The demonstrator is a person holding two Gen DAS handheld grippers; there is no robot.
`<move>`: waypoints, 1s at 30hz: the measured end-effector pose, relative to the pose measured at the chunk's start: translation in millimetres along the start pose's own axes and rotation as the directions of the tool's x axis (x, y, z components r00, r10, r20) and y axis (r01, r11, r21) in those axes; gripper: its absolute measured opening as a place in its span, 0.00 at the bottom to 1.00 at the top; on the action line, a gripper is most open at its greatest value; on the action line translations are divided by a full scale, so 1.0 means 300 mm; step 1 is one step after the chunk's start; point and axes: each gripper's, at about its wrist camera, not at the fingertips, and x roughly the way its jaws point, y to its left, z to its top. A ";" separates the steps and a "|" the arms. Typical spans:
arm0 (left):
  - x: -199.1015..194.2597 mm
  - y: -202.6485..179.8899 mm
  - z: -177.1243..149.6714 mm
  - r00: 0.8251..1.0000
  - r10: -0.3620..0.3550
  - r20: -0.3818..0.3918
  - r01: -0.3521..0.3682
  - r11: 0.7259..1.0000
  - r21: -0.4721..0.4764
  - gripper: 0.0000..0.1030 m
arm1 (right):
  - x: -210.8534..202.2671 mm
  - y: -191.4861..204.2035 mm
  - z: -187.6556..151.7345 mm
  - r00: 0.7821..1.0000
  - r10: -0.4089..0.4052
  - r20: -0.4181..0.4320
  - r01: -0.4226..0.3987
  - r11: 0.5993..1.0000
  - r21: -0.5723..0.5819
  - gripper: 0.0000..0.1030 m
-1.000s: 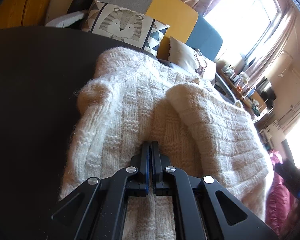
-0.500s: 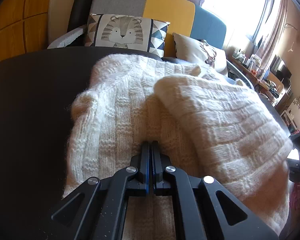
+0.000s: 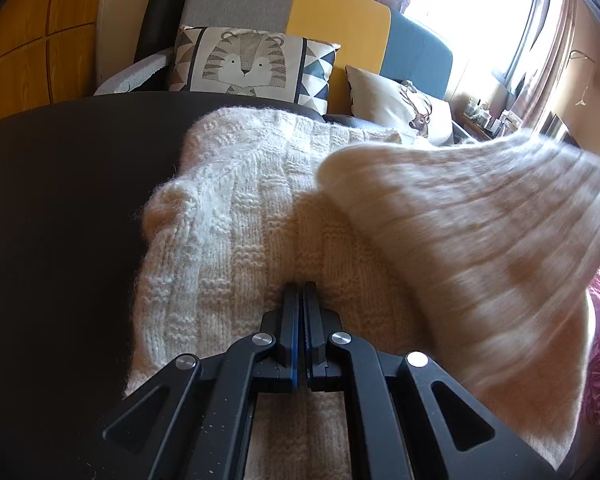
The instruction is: Fold clothes
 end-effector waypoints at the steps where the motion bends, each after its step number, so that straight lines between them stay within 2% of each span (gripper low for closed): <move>1: 0.000 0.000 0.000 1.000 0.000 0.000 0.000 1.000 0.000 0.02 | -0.002 0.035 0.016 1.000 0.003 0.015 -0.002 1.000 -0.028 0.11; 6: 0.000 -0.004 -0.001 1.000 -0.001 0.000 0.001 1.000 -0.002 0.02 | -0.030 0.211 0.043 0.997 -0.013 0.082 0.031 0.975 -0.221 0.11; 8: 0.000 -0.004 0.000 1.000 -0.003 0.000 0.003 1.000 -0.003 0.02 | -0.001 0.285 0.019 0.994 -0.077 0.082 0.101 0.930 -0.354 0.11; 10: 0.000 -0.003 0.001 1.000 -0.006 0.000 0.006 1.000 -0.006 0.02 | 0.059 0.329 -0.042 0.986 -0.161 0.040 0.161 0.867 -0.472 0.11; 12: 0.000 0.000 0.002 1.000 -0.012 0.000 0.012 1.000 -0.012 0.02 | 0.142 0.342 -0.126 0.965 -0.264 0.002 0.217 0.791 -0.572 0.12; 13: 0.000 0.001 0.002 1.000 -0.016 0.000 0.016 1.000 -0.016 0.02 | 0.183 0.330 -0.167 0.954 -0.299 -0.028 0.224 0.772 -0.595 0.14; 17: -0.001 0.009 0.000 0.999 -0.033 -0.001 0.033 0.999 -0.030 0.02 | 0.325 0.207 -0.286 0.900 -0.390 -0.195 0.220 0.792 -0.569 0.22; 20: 0.000 0.008 -0.001 0.999 -0.034 -0.001 0.034 0.999 -0.031 0.02 | 0.357 0.133 -0.330 0.870 -0.429 -0.245 0.243 0.804 -0.542 0.23; 21: 0.000 0.007 -0.001 0.999 -0.034 -0.001 0.034 0.999 -0.031 0.02 | 0.356 0.121 -0.334 0.867 -0.430 -0.253 0.246 0.810 -0.532 0.24; 23: 0.000 0.006 -0.001 0.999 -0.033 -0.001 0.033 0.999 -0.030 0.02 | 0.331 0.113 -0.317 0.873 -0.406 -0.269 0.237 0.837 -0.493 0.24; 25: 0.000 0.006 -0.001 1.000 -0.029 0.000 0.029 0.999 -0.027 0.02 | 0.280 0.107 -0.286 0.895 -0.360 -0.265 0.221 0.872 -0.438 0.24; 28: -0.002 0.002 -0.003 1.000 -0.020 0.001 0.020 1.000 -0.018 0.02 | 0.164 0.089 -0.243 0.935 -0.293 -0.199 0.215 0.916 -0.339 0.27; 30: -0.002 -0.004 -0.004 1.000 -0.012 0.001 0.012 1.000 -0.011 0.02 | 0.095 0.056 -0.211 0.949 -0.270 -0.165 0.225 0.943 -0.247 0.29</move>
